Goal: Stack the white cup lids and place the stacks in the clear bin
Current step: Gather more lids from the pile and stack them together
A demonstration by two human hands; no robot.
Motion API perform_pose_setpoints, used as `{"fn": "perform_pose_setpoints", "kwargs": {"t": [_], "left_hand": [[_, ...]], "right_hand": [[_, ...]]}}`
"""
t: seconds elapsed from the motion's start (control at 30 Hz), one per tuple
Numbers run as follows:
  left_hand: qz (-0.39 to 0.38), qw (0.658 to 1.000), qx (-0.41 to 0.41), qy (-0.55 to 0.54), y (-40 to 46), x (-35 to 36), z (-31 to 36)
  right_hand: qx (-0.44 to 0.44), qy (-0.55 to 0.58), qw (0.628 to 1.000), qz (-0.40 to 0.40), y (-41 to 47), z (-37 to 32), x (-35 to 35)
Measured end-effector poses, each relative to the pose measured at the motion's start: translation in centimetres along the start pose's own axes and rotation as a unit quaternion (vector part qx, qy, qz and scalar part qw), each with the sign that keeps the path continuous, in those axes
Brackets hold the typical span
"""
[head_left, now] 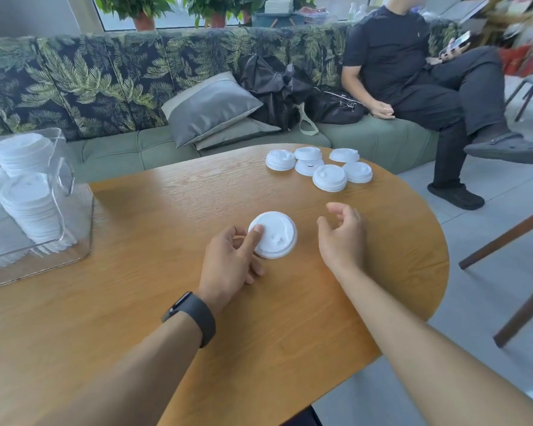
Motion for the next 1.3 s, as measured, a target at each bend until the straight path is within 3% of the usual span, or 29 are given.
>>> {"fn": "perform_pose_setpoints", "kwargs": {"t": [0.17,0.47,0.73,0.9,1.3], "left_hand": [[-0.008,1.000,0.009,-0.001,3.5,2.6,0.8],[-0.007,1.000,0.018,0.005,6.3,4.0,1.7],[-0.003,0.999,0.036,-0.008,6.1,3.8,1.9],[0.002,0.999,0.042,-0.010,5.9,3.7,2.1],[0.038,0.997,0.024,-0.061,4.4,2.3,1.3]], "right_hand": [[-0.009,-0.072,0.996,0.044,5.3,1.3,-1.2],[0.005,-0.075,0.991,0.106,13.9,3.7,-3.4],[-0.010,-0.209,0.977,-0.031,18.6,4.4,-0.8],[-0.019,-0.228,0.973,-0.030,18.8,4.5,-0.7],[0.017,-0.137,0.989,0.055,12.7,4.3,-6.0]]}}
Point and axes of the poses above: each hand's wrist, its own y-axis towards the middle knuckle, its own x-axis out of the palm, z = x × y, the point moved 10 cm from there along y, towards the middle knuckle, and after that the axes turned 7 degrees about y, right-handed, at the moved point
